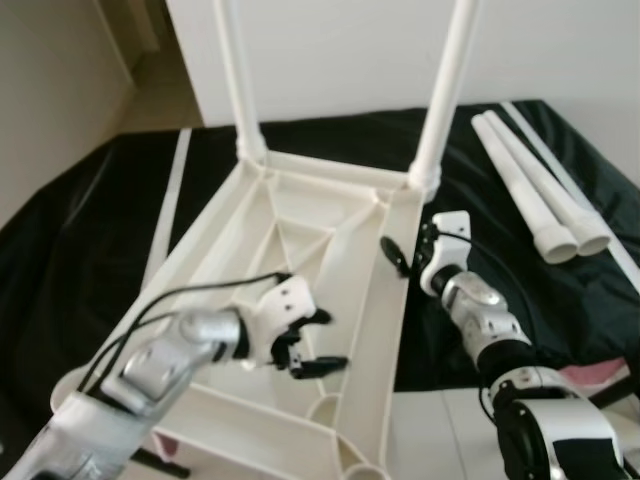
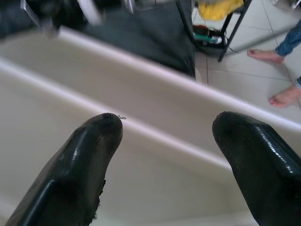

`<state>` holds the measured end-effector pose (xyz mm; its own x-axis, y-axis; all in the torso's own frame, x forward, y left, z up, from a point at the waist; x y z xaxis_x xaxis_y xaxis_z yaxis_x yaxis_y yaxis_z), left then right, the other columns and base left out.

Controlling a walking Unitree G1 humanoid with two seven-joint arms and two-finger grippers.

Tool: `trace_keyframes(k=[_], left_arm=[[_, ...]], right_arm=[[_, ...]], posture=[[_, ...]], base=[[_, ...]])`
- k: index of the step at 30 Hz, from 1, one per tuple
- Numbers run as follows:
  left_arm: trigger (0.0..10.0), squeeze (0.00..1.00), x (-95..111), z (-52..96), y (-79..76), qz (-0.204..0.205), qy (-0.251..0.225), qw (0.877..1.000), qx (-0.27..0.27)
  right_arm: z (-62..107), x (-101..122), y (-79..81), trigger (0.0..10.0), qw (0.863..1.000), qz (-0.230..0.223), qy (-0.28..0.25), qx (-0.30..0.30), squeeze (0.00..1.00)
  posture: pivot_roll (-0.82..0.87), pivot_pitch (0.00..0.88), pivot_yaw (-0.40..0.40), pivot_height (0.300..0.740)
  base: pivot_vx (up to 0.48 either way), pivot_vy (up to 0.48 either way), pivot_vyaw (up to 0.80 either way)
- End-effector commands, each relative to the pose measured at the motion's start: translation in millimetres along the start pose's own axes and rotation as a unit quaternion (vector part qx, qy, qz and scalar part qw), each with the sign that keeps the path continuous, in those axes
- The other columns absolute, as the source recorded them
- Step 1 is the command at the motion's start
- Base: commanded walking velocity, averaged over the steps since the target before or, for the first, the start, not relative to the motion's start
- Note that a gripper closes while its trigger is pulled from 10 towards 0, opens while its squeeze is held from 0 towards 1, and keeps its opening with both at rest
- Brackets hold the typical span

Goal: Building children table

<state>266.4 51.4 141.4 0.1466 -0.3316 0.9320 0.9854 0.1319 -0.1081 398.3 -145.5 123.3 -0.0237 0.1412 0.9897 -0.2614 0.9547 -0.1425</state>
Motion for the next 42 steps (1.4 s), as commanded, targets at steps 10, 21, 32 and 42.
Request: trace_keyframes(k=[10,21,32,42], left_arm=[[10.0,0.00,26.1,25.9,40.8,0.024,-0.075,0.987,0.138],[10.0,0.00,1.3,47.1,-5.4,0.043,-0.024,0.999,0.000],[10.0,0.00,-33.2,48.9,16.4,0.035,0.058,0.991,0.113],[10.0,0.00,-10.6,63.2,26.6,0.022,0.006,0.990,0.139]], right_arm=[[24.8,-0.4,-55.0,10.0,0.989,-0.026,-0.048,-0.136,0.00],[52.8,17.0,-68.8,10.0,0.977,0.005,-0.120,-0.176,0.00],[60.3,38.6,-66.1,10.0,0.972,0.006,-0.160,-0.170,0.00],[63.8,50.2,-63.7,10.0,0.972,0.006,-0.171,-0.162,0.00]], posture=[[-0.05,0.086,0.035,0.740],[-0.05,0.091,0.028,0.740],[-0.04,0.092,0.016,0.740],[-0.04,0.079,0.021,0.740]], base=[[0.000,0.000,0.00],[0.000,0.000,0.00],[0.000,0.000,0.00],[0.000,0.000,0.00]])
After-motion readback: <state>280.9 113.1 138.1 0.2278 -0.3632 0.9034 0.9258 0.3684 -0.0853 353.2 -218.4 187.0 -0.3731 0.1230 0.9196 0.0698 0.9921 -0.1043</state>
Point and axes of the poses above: a point about 5 cm out from each wrist's last joint towards the gripper, its own z axis pointing back from the gripper into the wrist, its own x axis along the axis of the wrist's last joint, y = z × x, the point moved 3 cm from there along -z, pointing out of the wrist towards the gripper, and after that the axes turned 12 degrees about z, right-handed, at the moved point
